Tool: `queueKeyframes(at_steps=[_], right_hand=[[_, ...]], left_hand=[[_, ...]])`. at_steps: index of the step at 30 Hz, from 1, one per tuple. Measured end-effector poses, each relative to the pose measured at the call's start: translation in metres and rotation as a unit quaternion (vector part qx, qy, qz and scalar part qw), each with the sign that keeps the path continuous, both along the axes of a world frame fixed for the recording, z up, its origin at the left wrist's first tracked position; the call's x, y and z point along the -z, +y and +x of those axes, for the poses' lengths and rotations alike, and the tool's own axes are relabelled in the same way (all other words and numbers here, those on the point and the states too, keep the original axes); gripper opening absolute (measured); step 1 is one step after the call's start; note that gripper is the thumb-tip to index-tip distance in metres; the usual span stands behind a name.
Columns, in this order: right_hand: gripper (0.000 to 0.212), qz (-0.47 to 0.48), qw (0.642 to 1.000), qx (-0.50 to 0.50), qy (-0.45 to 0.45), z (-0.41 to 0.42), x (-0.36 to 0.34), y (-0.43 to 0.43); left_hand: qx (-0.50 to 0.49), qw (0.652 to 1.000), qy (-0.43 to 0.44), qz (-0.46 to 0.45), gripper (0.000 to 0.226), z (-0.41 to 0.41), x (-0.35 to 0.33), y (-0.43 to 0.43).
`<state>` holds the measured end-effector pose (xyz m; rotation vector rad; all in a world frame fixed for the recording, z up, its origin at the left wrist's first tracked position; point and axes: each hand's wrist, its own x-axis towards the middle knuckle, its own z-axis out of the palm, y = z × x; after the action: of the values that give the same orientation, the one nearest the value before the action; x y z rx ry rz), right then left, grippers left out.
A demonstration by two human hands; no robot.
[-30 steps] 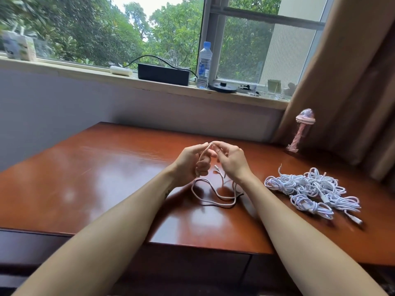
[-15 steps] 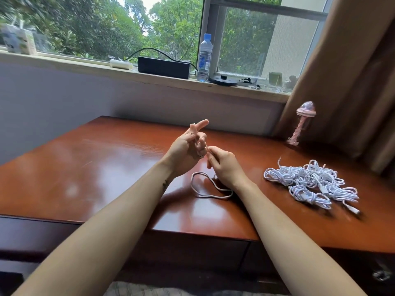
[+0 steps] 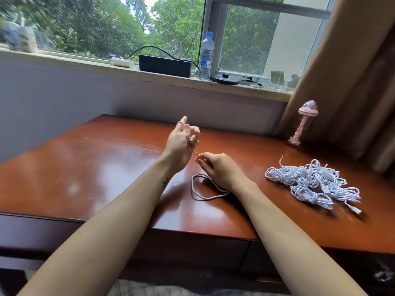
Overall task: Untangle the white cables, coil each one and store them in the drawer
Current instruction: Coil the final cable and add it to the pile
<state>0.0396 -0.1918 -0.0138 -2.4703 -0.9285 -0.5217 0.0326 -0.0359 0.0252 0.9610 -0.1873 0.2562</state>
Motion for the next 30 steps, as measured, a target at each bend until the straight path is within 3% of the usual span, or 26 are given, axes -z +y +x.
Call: queueKeyframes(at_steps=[4, 8, 13, 16, 20, 23, 25, 30], right_hand=[[0.02, -0.015, 1.0, 0.012, -0.005, -0.002, -0.002, 0.001], [0.016, -0.005, 1.0, 0.019, -0.003, -0.003, -0.007, -0.003], [0.008, 0.022, 1.0, -0.001, -0.014, -0.005, -0.011, -0.011], [0.012, 0.029, 0.999, 0.005, -0.023, -0.003, -0.014, -0.015], [0.012, 0.041, 0.998, 0.027, -0.048, -0.001, -0.02, -0.021], [0.008, 0.073, 0.993, 0.031, -0.084, 0.002, -0.023, -0.028], [0.006, 0.134, 0.989, 0.025, -0.053, 0.004, -0.023, -0.032], [0.005, 0.29, 0.949, -0.021, 0.121, 0.0, -0.025, -0.032]], left_hand=[[-0.09, 0.987, 0.006, 0.133, 0.052, 0.008, 0.009, 0.0], [-0.119, 0.959, -0.015, 0.258, 0.037, 0.006, 0.015, 0.002], [-0.12, 0.897, -0.083, 0.417, 0.023, 0.0, 0.024, -0.003], [-0.091, 0.873, -0.1, 0.469, 0.021, 0.001, 0.029, 0.0], [-0.138, 0.824, -0.086, 0.544, 0.022, 0.007, 0.033, 0.009], [-0.133, 0.815, -0.052, 0.562, 0.021, 0.004, 0.033, 0.014], [-0.14, 0.807, -0.041, 0.572, 0.024, 0.002, 0.032, 0.016], [-0.157, 0.785, -0.039, 0.598, 0.037, -0.005, 0.024, 0.014]])
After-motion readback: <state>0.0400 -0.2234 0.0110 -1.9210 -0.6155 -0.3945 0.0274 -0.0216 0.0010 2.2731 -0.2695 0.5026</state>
